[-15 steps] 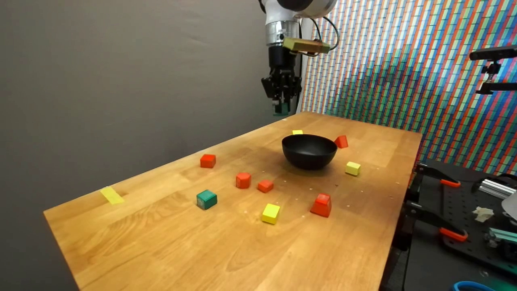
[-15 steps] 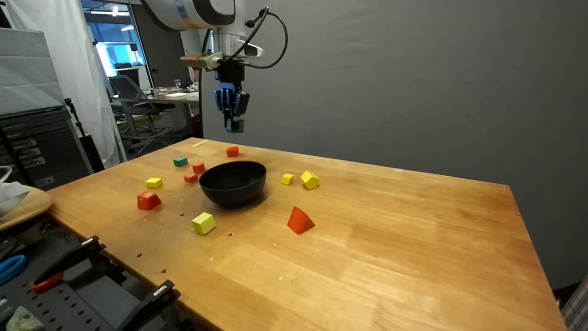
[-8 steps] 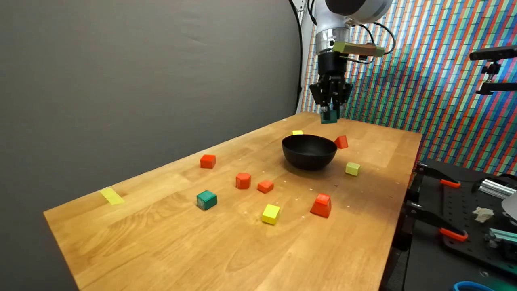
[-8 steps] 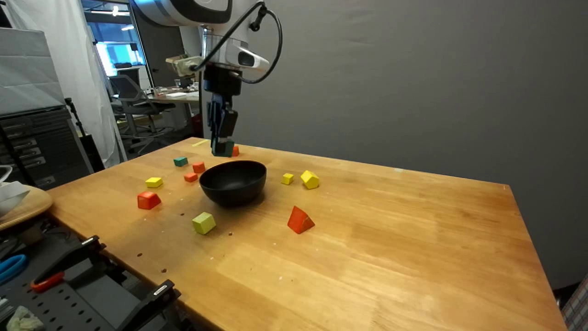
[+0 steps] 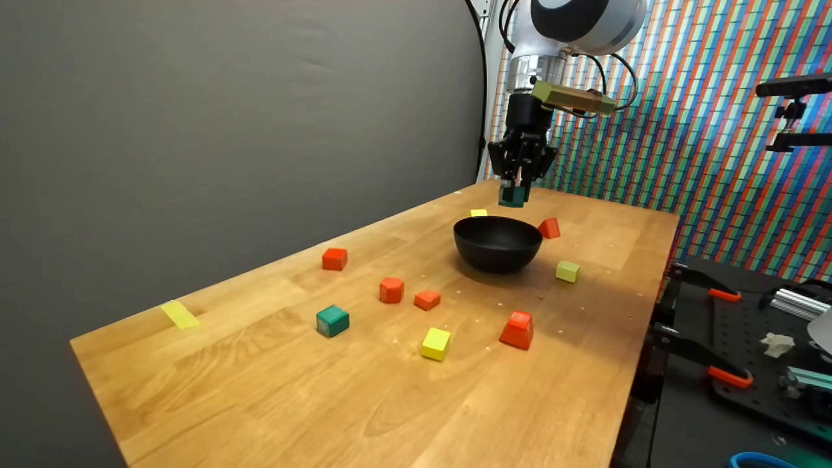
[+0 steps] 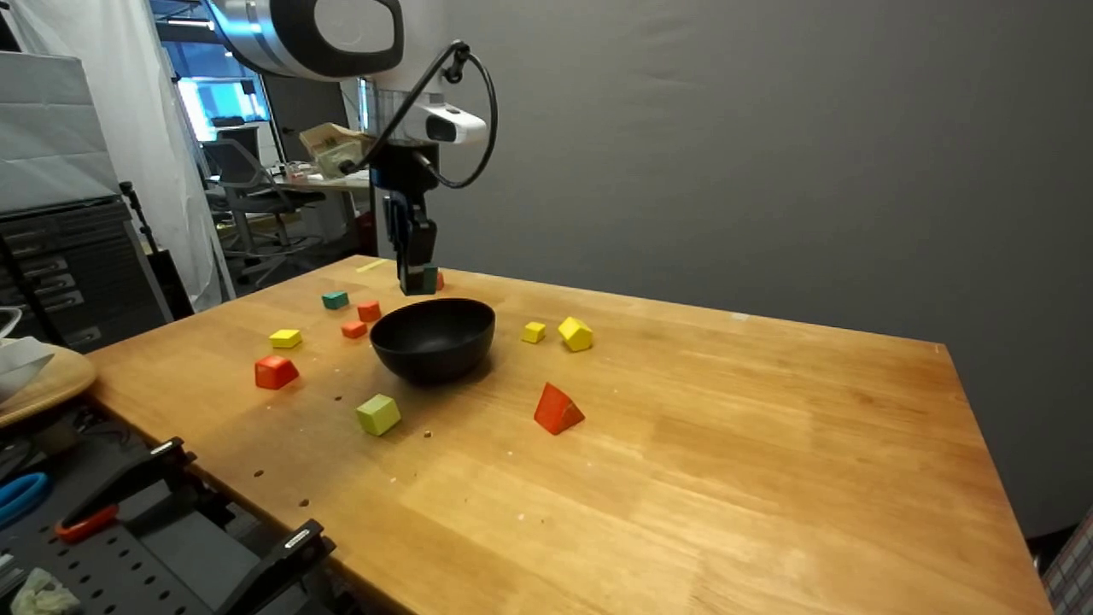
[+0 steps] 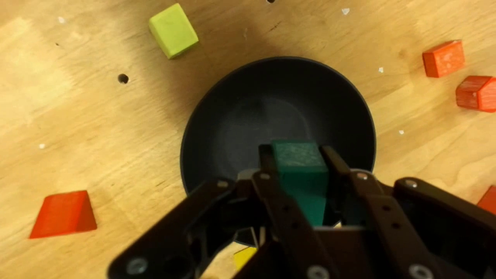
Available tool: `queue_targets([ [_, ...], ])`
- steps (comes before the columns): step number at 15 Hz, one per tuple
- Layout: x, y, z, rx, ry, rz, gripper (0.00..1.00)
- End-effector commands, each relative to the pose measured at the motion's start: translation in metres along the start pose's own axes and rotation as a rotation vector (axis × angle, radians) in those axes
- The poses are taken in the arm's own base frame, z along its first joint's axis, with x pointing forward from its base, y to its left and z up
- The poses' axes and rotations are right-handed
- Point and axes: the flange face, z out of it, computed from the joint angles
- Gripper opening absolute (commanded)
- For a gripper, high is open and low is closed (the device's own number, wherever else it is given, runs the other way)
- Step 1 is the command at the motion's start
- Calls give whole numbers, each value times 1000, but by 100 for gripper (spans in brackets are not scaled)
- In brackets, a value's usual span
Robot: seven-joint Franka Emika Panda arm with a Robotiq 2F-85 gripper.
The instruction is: Pick up all the cubes and put them in the black bowl
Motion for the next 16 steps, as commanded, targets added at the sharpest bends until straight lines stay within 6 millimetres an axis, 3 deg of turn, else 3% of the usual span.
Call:
queue_targets([
  [1,-5,-16,8,-4,7,-45,58],
  [3,-6,-23,5,5,14,-62,72],
  [6,-10,-49,-18,19,94,-144,97],
  [9,-12,-98,-47,7,202,-267,100],
  [11,-4,-136,-56,-5,271,-370,100],
  [14,12,-189,-56,-3,357,-533,100],
  [16,25,-219,-44,16,373,-600,100],
])
